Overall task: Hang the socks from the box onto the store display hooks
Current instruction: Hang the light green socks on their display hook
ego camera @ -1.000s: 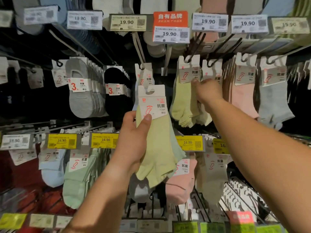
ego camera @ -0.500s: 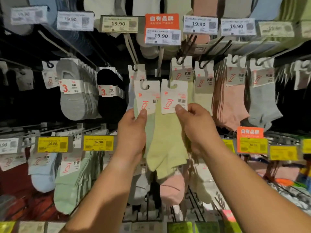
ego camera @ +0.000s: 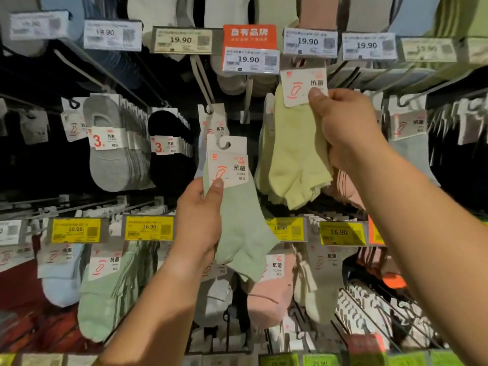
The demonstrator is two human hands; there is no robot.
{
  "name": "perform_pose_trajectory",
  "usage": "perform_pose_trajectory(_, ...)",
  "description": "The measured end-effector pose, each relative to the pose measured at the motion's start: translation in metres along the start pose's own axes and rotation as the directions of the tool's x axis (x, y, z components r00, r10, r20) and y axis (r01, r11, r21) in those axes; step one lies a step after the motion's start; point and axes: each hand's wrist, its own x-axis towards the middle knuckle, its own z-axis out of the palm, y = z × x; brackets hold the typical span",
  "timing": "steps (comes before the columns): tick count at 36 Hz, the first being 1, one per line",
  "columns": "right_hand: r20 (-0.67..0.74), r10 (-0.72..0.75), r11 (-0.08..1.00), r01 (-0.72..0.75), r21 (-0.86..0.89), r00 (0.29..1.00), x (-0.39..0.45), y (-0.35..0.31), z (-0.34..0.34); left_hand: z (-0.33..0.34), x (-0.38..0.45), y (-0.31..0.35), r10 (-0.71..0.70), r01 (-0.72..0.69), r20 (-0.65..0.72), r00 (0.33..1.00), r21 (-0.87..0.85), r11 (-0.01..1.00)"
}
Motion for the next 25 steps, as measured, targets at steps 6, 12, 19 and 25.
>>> perform_pose_trajectory(6, -0.014, 0.059, 0.995, -0.06, -0.082, 0.998, 0.021, 0.019, 0.0, -0.003, -0.003, 0.005, 0.01, -0.009, 0.02, 1.0, -0.048, 0.999)
perform_pose_trajectory(12, -0.095, 0.125, 0.944, -0.148, -0.296, 0.988, 0.063, 0.049, 0.015, 0.0, -0.002, 0.006, 0.035, -0.035, 0.013, 0.999, -0.027, 0.999)
perform_pose_trajectory(19, -0.101, 0.243, 0.932, -0.261, -0.25, 0.965, 0.07, 0.072, 0.018, 0.004, -0.002, 0.001, 0.005, -0.005, 0.02, 1.0, -0.043, 0.999)
perform_pose_trajectory(25, -0.106, -0.116, 0.915, 0.064, -0.399, 0.988, -0.003, 0.066, 0.016, 0.013, 0.004, 0.002, 0.023, -0.02, 0.038, 0.999, -0.08, 0.997)
